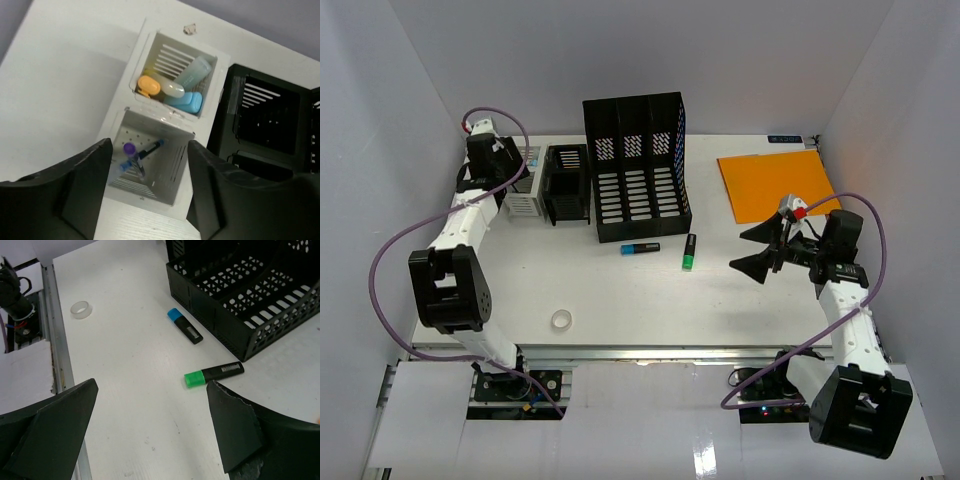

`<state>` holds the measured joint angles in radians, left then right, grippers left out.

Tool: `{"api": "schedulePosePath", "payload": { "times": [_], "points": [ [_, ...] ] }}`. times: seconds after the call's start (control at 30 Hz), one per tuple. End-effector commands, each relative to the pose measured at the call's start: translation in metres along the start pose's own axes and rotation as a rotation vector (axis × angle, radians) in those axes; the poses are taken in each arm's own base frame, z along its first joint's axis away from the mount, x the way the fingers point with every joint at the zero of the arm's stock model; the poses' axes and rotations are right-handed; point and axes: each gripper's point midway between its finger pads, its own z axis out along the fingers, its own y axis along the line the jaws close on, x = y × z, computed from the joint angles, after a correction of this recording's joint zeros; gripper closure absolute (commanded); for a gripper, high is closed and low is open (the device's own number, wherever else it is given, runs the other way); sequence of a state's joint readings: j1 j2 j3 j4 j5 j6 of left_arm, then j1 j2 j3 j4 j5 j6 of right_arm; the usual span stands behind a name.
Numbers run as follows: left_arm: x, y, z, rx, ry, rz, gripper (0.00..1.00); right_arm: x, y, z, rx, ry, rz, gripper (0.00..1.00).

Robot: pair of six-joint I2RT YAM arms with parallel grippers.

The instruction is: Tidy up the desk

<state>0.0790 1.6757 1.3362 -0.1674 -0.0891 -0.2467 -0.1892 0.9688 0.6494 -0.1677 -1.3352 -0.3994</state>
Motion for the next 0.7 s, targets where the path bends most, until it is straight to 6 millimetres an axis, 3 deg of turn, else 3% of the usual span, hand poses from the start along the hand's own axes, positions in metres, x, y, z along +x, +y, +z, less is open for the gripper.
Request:
{"api": "schedulePosePath", "payload": {
  "times": [0.0, 0.13, 0.2, 0.27, 0.4, 0.43, 0.6, 0.67],
  "points": [
    [-0.024, -0.014, -0.035, 0.087, -0.066, -0.052, 0.2, 0.003, -0.029, 0.004, 0.143, 0.053, 0.035, 0.05],
    [-0.039, -0.029, -0.076, 0.192, -0.114, -0.039, 0.09, 0.026, -0.042, 0.022, 0.223, 0.194, 0.053, 0.06],
    [-0.053, -0.04, -0.112, 0.263, -0.177, -0.036, 0.06, 0.053, -0.043, 0.037, 0.257, 0.343, 0.07, 0.07],
    [-0.055, -0.049, -0.144, 0.34, -0.216, -0.05, 0.04, 0.073, -0.048, 0.046, 0.293, 0.467, 0.083, 0.09],
    [-0.006, -0.069, -0.186, 0.534, -0.158, -0.167, 0.02, 0.095, -0.069, 0.064, 0.39, 0.642, 0.17, 0.12],
    [-0.004, -0.08, -0.21, 0.621, -0.171, -0.209, 0.02, 0.099, -0.076, 0.069, 0.448, 0.673, 0.204, 0.12],
    [0.082, -0.077, -0.233, 0.714, -0.049, -0.353, 0.02, 0.101, -0.093, 0.096, 0.644, 0.661, 0.151, 0.09],
    [0.093, -0.076, -0.245, 0.738, -0.053, -0.383, 0.02, 0.103, -0.095, 0.105, 0.668, 0.658, 0.139, 0.09]
  ]
}}
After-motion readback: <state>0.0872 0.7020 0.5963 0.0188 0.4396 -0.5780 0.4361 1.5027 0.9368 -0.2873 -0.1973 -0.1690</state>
